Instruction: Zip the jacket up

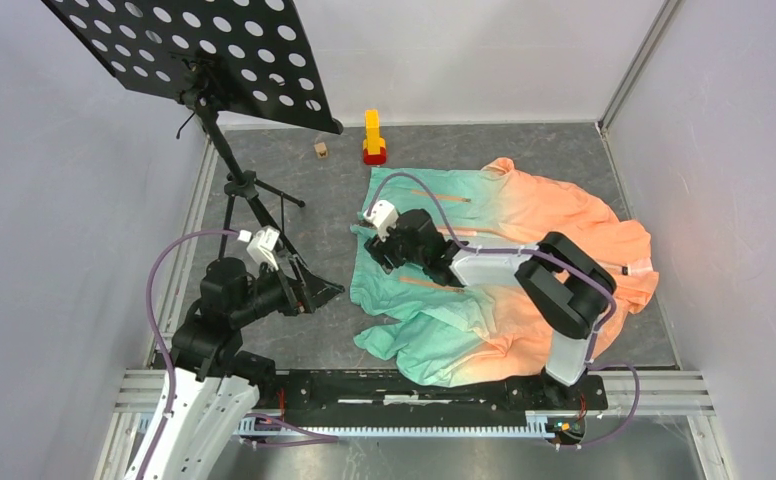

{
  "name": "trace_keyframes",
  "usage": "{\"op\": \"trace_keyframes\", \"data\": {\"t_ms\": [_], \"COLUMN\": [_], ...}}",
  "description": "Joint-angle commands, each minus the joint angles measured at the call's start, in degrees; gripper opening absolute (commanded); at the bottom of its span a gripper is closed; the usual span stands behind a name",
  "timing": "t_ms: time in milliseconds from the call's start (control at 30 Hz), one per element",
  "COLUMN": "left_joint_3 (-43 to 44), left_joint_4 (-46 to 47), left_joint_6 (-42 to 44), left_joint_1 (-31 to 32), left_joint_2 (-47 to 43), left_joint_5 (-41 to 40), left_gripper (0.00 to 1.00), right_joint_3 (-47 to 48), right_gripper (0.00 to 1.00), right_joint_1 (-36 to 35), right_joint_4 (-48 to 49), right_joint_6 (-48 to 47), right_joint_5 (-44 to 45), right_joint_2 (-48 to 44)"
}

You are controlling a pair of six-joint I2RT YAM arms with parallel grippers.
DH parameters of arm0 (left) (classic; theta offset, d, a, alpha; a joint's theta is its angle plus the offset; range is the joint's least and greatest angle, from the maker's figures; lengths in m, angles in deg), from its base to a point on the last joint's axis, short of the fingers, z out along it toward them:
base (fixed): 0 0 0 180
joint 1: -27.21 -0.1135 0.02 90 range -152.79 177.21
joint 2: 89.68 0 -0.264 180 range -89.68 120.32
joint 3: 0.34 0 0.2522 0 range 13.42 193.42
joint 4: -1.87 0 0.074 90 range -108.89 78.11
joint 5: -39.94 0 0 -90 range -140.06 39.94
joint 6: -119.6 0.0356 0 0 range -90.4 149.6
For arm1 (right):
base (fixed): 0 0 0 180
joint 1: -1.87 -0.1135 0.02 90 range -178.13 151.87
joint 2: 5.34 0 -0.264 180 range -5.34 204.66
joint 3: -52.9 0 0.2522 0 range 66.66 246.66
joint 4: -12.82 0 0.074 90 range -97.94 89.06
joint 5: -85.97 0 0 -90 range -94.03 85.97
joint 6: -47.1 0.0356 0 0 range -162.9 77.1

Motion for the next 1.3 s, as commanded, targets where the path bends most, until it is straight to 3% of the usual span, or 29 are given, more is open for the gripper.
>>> {"op": "trace_keyframes", "data": {"t_ms": [0,367,533,600,767,1133,1267], "left_joint_3": [-0.6,0.4,-0.5,-0.8,-3.0,-6.7,-5.6], "left_joint_4": [-0.5,-0.2,1.4,1.6,5.4,16.5,16.5], "left_joint_6": [-4.2,-5.1,-7.4,-7.7,-11.4,-16.3,-15.5], "left_joint_1": [-0.1,-0.2,-0.1,-0.2,-0.1,0.1,0.3], "left_joint_2": [0.6,2.3,2.0,1.8,1.2,4.2,5.5], "left_joint_5": [0.9,-1.1,0.0,0.2,2.2,5.2,5.0], "left_gripper": [0.89,0.88,0.88,0.88,0.88,0.90,0.90], "right_joint_3": [2.0,3.8,5.8,6.5,2.7,-13.8,-10.8], "right_gripper": [0.66,0.56,0.43,0.31,0.18,0.12,0.24], "right_joint_1": [-2.4,-4.0,-4.0,-4.0,-4.1,-4.1,-4.0], "right_joint_4": [4.8,11.9,12.3,11.6,10.4,13.7,12.6], "right_joint_6": [-10.7,-14.3,-14.4,-14.2,-9.3,0.9,-2.5], "right_joint_5": [10.2,16.7,16.3,15.4,13.9,5.4,8.3], "right_joint_2": [2.8,8.4,10.5,10.3,3.6,-8.3,-6.5]}}
